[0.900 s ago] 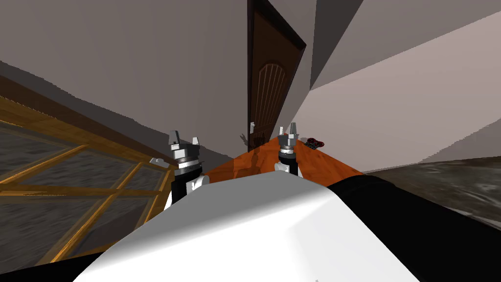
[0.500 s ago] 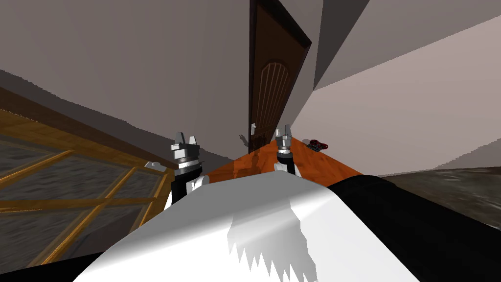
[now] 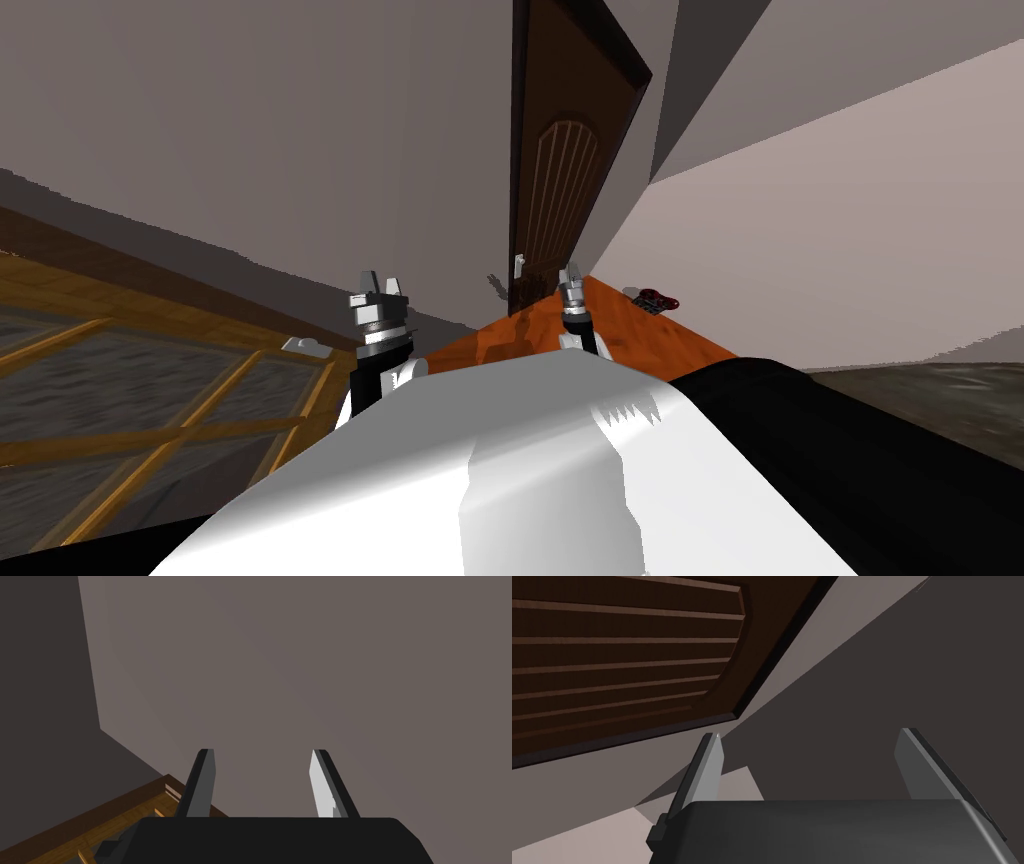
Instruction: Pull the door open
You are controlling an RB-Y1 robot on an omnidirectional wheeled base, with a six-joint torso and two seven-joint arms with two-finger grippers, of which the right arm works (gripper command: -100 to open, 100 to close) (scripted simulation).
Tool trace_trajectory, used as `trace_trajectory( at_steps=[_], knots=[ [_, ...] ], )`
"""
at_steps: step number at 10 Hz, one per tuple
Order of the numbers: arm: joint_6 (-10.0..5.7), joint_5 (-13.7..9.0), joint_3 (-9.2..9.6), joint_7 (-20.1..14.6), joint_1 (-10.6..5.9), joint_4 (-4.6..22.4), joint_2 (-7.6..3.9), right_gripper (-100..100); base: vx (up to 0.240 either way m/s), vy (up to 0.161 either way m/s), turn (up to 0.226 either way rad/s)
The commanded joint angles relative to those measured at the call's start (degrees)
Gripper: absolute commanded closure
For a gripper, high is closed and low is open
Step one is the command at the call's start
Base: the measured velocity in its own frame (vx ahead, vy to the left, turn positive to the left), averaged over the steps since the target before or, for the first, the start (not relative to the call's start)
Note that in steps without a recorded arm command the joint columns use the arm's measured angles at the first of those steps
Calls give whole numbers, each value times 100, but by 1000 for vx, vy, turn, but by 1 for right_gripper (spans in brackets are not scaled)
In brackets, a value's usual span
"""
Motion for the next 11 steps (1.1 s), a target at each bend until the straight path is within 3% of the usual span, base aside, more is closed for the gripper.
trace_trajectory(
  at_steps=[1,11],
  knots=[
    [-11,129,4,196,-35,193,-52,-100,96,-28,36],
    [0,908,-50,1313,-347,1384,-421,-100,88,-30,38]
  ],
)
